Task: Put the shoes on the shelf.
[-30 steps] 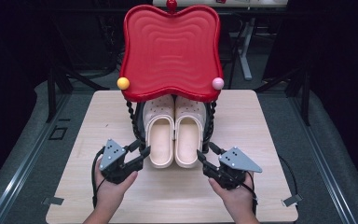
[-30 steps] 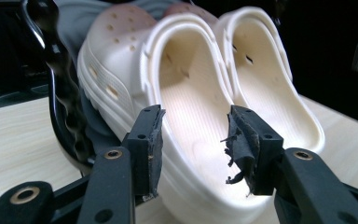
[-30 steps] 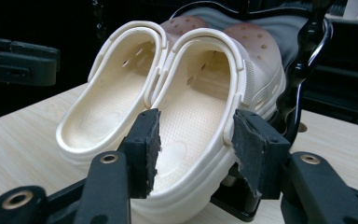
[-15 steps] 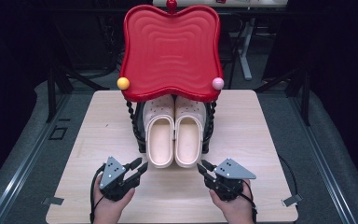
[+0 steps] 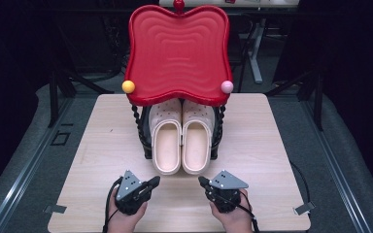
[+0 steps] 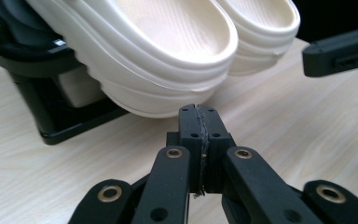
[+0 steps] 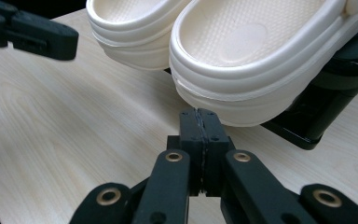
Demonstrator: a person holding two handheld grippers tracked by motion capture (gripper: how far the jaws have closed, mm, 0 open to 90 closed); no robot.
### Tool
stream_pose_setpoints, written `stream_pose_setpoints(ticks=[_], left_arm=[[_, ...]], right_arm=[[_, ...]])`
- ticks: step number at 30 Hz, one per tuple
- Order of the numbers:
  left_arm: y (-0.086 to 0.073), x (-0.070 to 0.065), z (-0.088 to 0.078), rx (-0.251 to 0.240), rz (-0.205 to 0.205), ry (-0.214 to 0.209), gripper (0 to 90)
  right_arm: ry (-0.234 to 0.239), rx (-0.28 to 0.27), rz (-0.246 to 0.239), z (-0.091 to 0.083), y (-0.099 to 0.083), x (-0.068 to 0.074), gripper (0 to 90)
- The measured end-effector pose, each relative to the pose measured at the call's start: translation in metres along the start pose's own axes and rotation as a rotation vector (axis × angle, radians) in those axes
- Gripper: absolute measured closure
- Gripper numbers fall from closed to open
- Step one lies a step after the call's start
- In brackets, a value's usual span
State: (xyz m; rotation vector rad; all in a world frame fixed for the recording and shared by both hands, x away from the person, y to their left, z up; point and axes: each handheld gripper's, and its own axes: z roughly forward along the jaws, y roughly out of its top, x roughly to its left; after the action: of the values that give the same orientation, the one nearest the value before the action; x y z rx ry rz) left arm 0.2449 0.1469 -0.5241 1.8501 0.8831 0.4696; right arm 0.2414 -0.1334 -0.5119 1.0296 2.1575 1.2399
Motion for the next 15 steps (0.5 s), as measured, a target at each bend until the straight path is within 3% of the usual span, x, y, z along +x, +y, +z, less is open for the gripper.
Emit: stream_pose_setpoints(ticks=[15], left_arm=[[0.006, -0.002, 0.013, 0.008, -0.009, -0.004, 90.0]], right_arm=[[-0.001, 0.003, 0.027, 0.011, 0.002, -0.001, 90.0]])
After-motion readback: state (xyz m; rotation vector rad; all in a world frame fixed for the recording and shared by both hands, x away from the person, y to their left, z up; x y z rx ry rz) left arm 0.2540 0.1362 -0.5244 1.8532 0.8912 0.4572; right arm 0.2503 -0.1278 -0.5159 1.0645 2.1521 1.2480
